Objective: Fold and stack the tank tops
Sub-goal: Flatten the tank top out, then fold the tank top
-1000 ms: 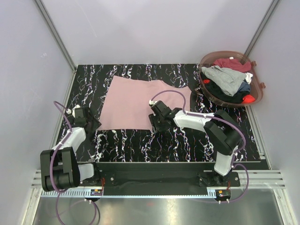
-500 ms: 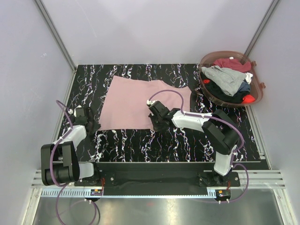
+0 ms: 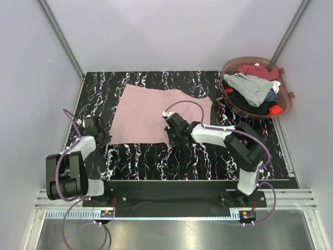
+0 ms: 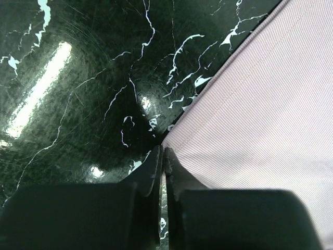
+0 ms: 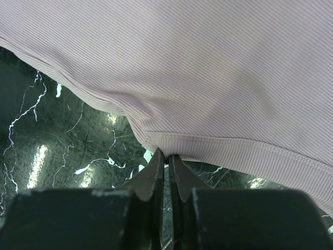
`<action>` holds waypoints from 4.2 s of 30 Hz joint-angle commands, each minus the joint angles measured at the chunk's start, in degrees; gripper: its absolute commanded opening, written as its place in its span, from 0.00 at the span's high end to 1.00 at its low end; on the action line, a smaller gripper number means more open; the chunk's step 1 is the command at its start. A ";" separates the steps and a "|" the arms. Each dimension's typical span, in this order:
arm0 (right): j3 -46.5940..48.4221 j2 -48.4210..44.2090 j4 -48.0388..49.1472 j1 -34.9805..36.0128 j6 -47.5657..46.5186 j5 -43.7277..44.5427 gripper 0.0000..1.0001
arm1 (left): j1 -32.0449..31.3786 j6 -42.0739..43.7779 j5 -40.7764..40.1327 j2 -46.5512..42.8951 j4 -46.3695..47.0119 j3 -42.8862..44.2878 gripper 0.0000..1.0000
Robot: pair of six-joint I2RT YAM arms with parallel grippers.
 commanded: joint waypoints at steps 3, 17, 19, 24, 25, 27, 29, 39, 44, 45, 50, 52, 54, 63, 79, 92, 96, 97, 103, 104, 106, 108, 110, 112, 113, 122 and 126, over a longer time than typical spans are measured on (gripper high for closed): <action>-1.04 -2.19 1.86 0.72 -0.93 -0.12 0.93 | -0.10 0.51 0.90 -2.61 0.62 0.71 1.00; 1.16 -3.43 -1.66 0.72 -0.40 -0.64 0.96 | -0.98 -0.45 0.29 -5.34 -3.77 1.42 0.53; 1.07 -3.34 -1.31 0.72 -0.23 -0.64 0.96 | -0.98 -0.72 -0.59 -5.42 -5.00 1.07 0.52; 0.98 -2.99 -0.87 0.72 -0.05 -2.31 0.96 | -1.42 -2.56 1.42 -3.76 -3.26 0.27 0.48; 0.98 -2.99 -0.95 0.72 -0.05 -2.31 0.96 | -1.50 -2.74 1.78 -2.28 -2.99 0.62 0.48; 0.81 -3.07 -0.87 0.72 -0.05 -2.40 0.96 | -1.68 -3.01 1.78 -0.95 -2.46 1.06 0.47; 0.63 -3.07 -0.69 0.72 -0.05 -2.49 0.97 | -1.59 -2.83 1.87 0.46 -1.67 1.41 0.48; 0.81 -4.04 -1.65 0.64 -0.05 -1.88 0.97 | -1.94 -1.34 4.33 -2.26 0.88 0.10 1.00; 3.35 -4.04 -4.99 0.72 0.13 -1.08 0.98 | -2.12 -0.20 2.66 -4.10 -1.75 2.55 1.00; 4.14 -4.04 -5.95 0.64 0.21 0.13 0.98 | -2.12 0.07 2.40 -4.11 -2.54 3.17 1.00; 6.96 -3.52 -8.77 0.64 0.48 3.04 0.99 | -2.12 0.51 2.83 -1.56 -4.39 7.39 1.00; 8.19 -3.08 -9.91 0.55 0.65 4.01 0.99 | -2.12 -0.19 3.71 -0.16 -4.22 8.70 1.00; 9.76 -2.64 -11.14 0.37 0.57 5.24 1.00 | -2.03 -0.81 4.50 1.07 -3.78 10.28 1.00; 15.92 1.06 -15.10 -2.87 0.30 6.12 1.00 | -2.03 -2.57 6.44 9.15 -6.06 20.48 1.00; 23.57 6.50 -17.83 -8.50 -1.11 3.75 1.00 | -3.53 -3.27 6.35 19.45 -8.88 35.25 0.99; 30.25 12.22 -19.41 -11.49 -1.46 3.75 1.00 | -4.76 -3.27 5.03 27.44 -10.63 43.95 0.99; 32.36 13.36 -20.29 -12.28 -1.54 4.10 1.00 | -4.76 -3.36 5.03 29.46 -10.81 46.06 0.99; 32.80 13.71 -20.38 -12.63 -1.54 3.93 1.00 | -4.76 -3.27 5.03 29.82 -10.81 46.41 0.98; 35.96 16.17 -21.69 -13.43 -1.72 4.89 1.00 | -5.02 -3.45 5.47 31.66 -10.46 48.35 0.97; 36.40 16.26 -21.70 -13.69 -1.72 4.89 1.00 | -5.19 -3.45 5.30 32.19 -10.37 48.96 0.96; 36.67 16.61 -21.26 -13.87 -1.54 4.98 0.99 | -5.20 -3.45 5.47 32.54 -10.46 49.49 0.96; 37.19 17.05 -20.73 -13.87 -1.54 5.33 0.99 | -5.28 -3.53 5.30 33.25 -10.46 50.28 0.95; 38.51 18.19 -20.82 -13.87 -1.37 6.65 0.96 | -5.37 -3.45 5.12 33.77 -10.28 50.89 0.82; 39.30 18.63 -20.82 -13.95 -0.93 8.75 0.82 | -5.55 -3.10 4.60 33.86 -10.55 51.33 0.73; 39.57 18.64 -20.47 -13.95 -0.67 9.20 0.77 | -5.72 -3.01 4.07 33.78 -10.72 51.60 0.63; 31.49 9.77 -16.07 -13.95 0.56 10.87 0.39 | -5.81 -2.92 -0.86 25.53 -9.14 45.64 0.23; 25.08 3.72 -14.05 -13.96 1.53 9.20 0.39 | -5.81 -3.62 -1.73 21.48 -7.74 40.98 0.01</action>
